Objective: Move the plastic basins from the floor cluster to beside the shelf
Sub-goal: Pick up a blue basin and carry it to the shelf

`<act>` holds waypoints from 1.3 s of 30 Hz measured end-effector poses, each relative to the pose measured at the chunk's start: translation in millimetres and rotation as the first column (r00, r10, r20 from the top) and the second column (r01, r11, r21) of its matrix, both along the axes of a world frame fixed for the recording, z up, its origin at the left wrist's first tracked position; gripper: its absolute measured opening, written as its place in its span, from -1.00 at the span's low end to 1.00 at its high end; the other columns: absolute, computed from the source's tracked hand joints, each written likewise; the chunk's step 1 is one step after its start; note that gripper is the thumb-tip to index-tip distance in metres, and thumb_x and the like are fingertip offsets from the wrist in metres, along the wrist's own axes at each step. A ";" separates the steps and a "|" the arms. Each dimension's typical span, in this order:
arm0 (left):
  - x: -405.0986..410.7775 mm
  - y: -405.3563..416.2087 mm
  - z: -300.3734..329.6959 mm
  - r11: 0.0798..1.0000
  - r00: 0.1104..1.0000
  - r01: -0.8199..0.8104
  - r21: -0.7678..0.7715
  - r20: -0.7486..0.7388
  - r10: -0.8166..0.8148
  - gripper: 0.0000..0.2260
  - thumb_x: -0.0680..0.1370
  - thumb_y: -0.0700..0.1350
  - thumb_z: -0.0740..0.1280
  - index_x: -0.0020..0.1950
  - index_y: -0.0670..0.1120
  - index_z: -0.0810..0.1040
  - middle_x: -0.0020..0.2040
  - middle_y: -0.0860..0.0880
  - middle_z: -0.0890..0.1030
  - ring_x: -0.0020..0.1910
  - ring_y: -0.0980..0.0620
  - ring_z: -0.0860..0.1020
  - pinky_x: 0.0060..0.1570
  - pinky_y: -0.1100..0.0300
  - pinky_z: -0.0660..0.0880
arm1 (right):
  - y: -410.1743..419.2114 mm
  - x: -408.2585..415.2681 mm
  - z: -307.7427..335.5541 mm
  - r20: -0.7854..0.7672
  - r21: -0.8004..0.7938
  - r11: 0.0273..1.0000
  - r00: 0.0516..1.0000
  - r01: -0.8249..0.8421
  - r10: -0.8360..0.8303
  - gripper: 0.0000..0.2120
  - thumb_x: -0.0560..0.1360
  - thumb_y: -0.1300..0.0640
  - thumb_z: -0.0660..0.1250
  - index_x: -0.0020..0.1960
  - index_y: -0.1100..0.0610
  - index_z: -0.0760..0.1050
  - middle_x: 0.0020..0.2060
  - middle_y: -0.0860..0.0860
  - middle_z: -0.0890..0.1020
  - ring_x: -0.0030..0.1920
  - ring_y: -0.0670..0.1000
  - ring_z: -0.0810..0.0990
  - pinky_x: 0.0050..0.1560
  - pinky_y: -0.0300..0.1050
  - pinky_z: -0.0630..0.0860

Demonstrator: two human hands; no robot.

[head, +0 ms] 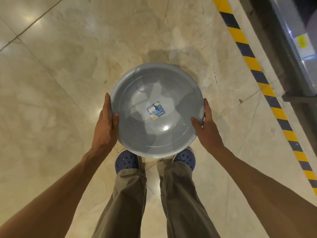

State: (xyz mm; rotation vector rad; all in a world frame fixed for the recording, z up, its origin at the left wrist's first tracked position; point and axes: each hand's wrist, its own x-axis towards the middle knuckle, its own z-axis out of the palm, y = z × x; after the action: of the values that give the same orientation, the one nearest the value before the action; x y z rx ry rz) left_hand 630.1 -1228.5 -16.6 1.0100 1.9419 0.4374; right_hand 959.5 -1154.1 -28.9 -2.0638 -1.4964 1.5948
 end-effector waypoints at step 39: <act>-132.5 23.8 380.7 0.932 0.960 -0.277 0.235 0.107 0.258 -0.42 0.66 0.32 0.10 0.63 0.36 -0.05 0.61 0.15 0.26 0.40 -0.06 0.50 0.31 -0.16 0.54 | 125.1 -136.0 387.3 -0.346 0.269 0.947 0.900 -0.174 0.263 -0.40 0.69 -0.03 0.33 0.64 -0.27 0.17 0.49 -0.16 0.48 0.46 0.01 0.53 0.33 0.24 0.59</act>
State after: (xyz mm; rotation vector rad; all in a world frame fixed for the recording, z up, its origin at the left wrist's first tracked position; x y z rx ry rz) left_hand 497.6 -1204.7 364.1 0.8684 1.9980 0.8791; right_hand 823.5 -1029.0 358.4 -1.4038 -1.7131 1.6769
